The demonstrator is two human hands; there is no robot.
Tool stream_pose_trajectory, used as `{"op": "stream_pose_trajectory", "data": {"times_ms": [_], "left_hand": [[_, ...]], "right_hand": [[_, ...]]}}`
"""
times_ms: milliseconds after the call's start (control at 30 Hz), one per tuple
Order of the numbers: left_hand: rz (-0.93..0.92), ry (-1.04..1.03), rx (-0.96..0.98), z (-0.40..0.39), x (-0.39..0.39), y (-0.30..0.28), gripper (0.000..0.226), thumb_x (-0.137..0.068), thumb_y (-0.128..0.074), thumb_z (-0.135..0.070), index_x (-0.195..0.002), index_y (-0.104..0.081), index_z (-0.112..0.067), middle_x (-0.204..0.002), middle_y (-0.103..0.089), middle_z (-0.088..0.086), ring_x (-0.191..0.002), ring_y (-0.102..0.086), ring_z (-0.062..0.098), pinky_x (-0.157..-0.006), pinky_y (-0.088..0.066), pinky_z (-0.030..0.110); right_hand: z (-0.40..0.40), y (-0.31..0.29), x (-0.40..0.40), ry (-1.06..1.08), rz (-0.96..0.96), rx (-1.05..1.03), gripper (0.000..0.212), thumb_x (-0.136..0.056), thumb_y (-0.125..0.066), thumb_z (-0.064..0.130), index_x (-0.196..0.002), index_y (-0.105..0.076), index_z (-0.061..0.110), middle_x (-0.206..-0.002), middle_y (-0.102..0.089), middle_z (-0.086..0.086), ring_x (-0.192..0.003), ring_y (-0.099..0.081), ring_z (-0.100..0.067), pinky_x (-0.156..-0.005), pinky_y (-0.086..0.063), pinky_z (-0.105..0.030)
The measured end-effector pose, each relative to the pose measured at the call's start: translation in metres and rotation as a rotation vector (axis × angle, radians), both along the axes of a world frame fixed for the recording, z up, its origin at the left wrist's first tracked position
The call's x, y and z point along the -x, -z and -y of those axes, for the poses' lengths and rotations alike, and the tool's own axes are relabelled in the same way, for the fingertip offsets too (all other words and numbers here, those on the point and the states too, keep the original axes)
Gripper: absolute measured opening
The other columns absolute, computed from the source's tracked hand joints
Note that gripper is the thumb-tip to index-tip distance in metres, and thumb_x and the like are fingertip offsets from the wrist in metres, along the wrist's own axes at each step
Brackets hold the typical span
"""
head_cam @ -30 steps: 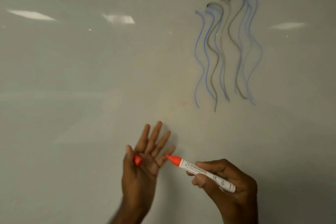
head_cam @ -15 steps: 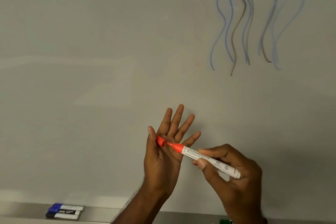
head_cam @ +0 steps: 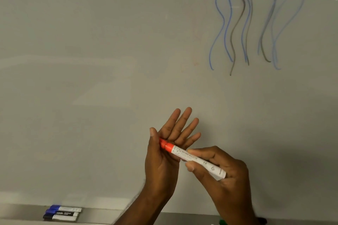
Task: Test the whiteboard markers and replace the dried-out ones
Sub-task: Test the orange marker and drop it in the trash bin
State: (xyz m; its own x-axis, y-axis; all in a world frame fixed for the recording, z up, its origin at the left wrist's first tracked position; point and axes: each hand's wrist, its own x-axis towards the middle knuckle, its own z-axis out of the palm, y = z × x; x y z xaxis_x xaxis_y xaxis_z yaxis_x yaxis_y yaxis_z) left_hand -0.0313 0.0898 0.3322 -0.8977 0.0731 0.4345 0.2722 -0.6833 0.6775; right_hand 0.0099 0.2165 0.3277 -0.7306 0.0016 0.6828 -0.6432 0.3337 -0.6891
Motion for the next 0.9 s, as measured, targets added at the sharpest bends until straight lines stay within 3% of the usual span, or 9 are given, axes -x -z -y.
{"op": "stream_pose_trajectory", "data": {"times_ms": [100,233,400,667,800,900], "left_hand": [[0.003,-0.014,0.02,-0.003,-0.005,-0.004,0.073,-0.088,-0.047,-0.071,-0.134,-0.062,-0.017,-0.141,-0.059,0.011,-0.128,-0.058,0.036,-0.096,-0.054,0.04],[0.036,-0.035,0.021,-0.003,-0.005,-0.003,0.063,-0.094,-0.037,-0.063,-0.12,-0.073,-0.018,-0.131,-0.066,0.012,-0.121,-0.063,0.035,-0.093,-0.055,0.037],[0.058,0.025,-0.041,0.0,-0.002,0.005,0.065,-0.099,-0.022,-0.05,-0.121,-0.072,-0.016,-0.132,-0.065,0.013,-0.125,-0.061,0.035,-0.1,-0.052,0.036],[0.057,0.054,-0.033,0.005,0.004,0.02,0.061,-0.1,-0.026,-0.044,-0.121,-0.071,-0.009,-0.133,-0.064,0.019,-0.126,-0.06,0.037,-0.099,-0.053,0.036],[-0.141,0.019,0.264,0.016,0.01,0.026,0.052,-0.104,-0.029,-0.033,-0.127,-0.064,-0.003,-0.138,-0.061,0.016,-0.127,-0.058,0.037,-0.104,-0.05,0.046],[-0.161,-0.05,0.512,0.015,0.022,0.039,0.044,-0.095,-0.048,-0.037,-0.121,-0.068,-0.008,-0.12,-0.072,0.008,-0.112,-0.069,0.028,-0.088,-0.059,0.038]], "right_hand": [[0.003,0.001,0.0,-0.002,-0.022,-0.016,0.042,-0.083,-0.065,0.062,-0.115,-0.065,0.035,-0.108,-0.069,0.03,-0.09,-0.071,0.004,-0.067,-0.055,-0.009],[0.009,0.0,-0.003,-0.081,0.156,0.135,0.042,-0.078,-0.063,0.071,-0.108,-0.07,0.042,-0.091,-0.076,0.018,-0.065,-0.073,-0.012,-0.054,-0.056,-0.018],[0.017,-0.001,0.0,-0.15,0.279,0.208,0.019,-0.087,-0.065,0.033,-0.101,-0.072,0.023,-0.076,-0.076,0.001,-0.055,-0.07,-0.027,-0.049,-0.056,-0.026],[0.019,0.002,0.007,-0.249,0.49,0.292,0.025,-0.084,-0.062,0.03,-0.098,-0.072,0.011,-0.073,-0.074,-0.011,-0.057,-0.07,-0.028,-0.054,-0.059,-0.031],[0.002,0.012,0.008,-0.249,0.513,0.279,0.019,-0.087,-0.063,0.026,-0.095,-0.077,0.015,-0.078,-0.075,-0.013,-0.061,-0.067,-0.022,-0.055,-0.053,-0.027],[-0.023,0.018,0.01,-0.038,0.418,0.146,0.012,-0.084,-0.07,0.021,-0.088,-0.08,0.017,-0.077,-0.076,-0.004,-0.064,-0.066,-0.008,-0.056,-0.049,-0.018]]}}
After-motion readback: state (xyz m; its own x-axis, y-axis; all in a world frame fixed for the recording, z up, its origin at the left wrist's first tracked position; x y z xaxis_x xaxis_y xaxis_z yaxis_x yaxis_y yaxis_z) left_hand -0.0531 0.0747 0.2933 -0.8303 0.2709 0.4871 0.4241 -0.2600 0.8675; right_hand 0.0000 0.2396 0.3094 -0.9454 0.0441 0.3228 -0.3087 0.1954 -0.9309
